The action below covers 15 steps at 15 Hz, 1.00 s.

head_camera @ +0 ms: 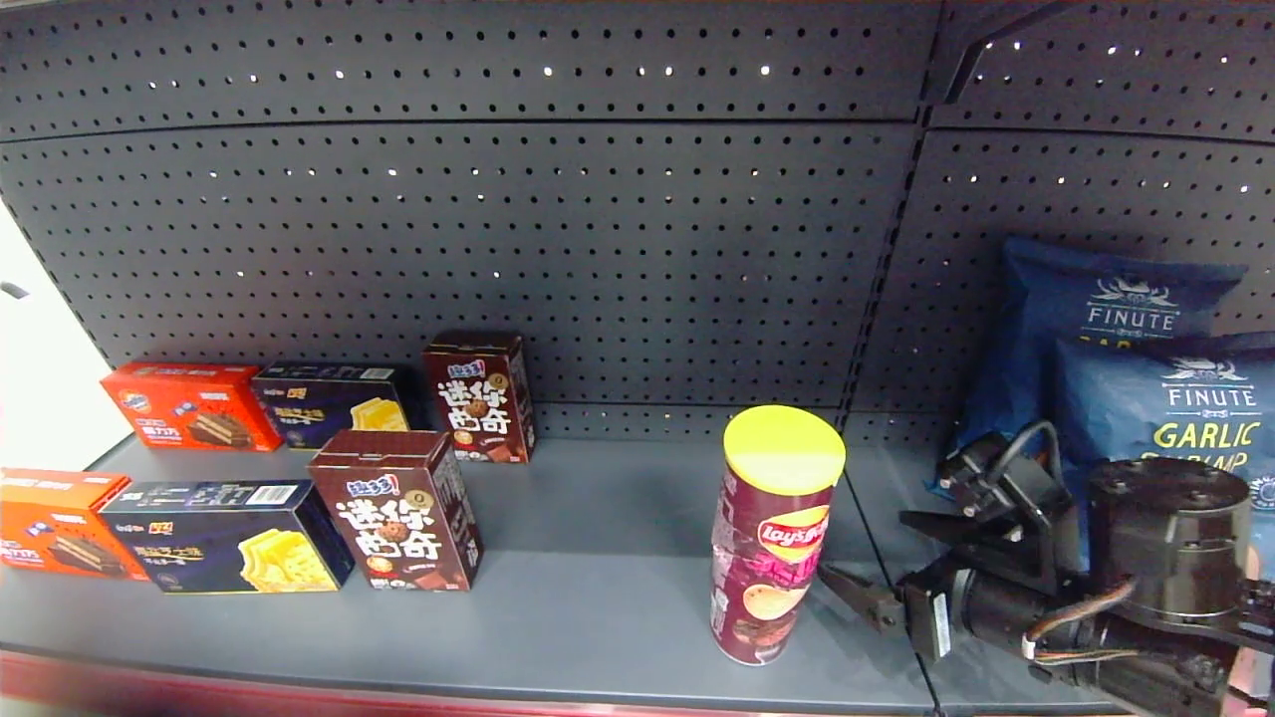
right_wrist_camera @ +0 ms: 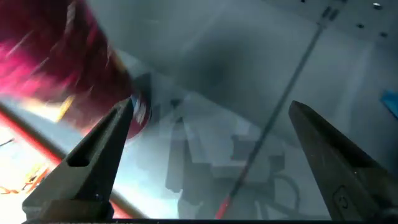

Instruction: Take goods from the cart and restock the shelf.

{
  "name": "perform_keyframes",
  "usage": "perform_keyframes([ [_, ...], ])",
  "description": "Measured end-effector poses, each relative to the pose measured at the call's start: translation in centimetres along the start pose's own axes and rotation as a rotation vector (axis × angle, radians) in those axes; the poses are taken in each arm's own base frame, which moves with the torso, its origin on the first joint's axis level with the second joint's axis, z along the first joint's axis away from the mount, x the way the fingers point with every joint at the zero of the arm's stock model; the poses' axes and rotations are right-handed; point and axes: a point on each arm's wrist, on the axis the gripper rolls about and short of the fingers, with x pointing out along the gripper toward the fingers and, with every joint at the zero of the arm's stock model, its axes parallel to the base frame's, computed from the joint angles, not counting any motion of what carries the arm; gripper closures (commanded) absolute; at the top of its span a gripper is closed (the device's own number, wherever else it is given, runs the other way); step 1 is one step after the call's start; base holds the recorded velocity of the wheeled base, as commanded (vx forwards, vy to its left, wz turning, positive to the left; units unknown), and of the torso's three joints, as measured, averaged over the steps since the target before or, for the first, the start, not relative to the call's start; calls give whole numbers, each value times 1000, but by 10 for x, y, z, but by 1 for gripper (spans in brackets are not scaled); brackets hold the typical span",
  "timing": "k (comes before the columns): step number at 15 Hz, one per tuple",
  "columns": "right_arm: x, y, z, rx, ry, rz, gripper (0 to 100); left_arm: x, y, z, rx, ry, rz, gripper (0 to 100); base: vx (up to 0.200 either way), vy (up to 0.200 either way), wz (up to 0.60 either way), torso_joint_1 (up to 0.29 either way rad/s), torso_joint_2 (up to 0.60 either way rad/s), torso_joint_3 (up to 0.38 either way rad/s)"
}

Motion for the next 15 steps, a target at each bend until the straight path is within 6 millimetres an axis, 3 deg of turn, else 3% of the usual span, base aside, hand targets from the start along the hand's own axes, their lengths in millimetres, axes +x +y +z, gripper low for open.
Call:
perform_keyframes([
  [5, 28, 3, -1, -9, 8, 7, 0, 2, 0, -5, -1, 14, -1, 100, 0, 0, 0, 0, 0, 0],
  [11, 34, 11, -7, -25, 36, 34, 0, 2, 0, -6, -2, 14, -2, 100, 0, 0, 0, 0, 0, 0],
  [15, 42, 6, -3, -18, 26, 12, 0, 1, 0, -6, -2, 12, -2, 100, 0, 0, 0, 0, 0, 0],
])
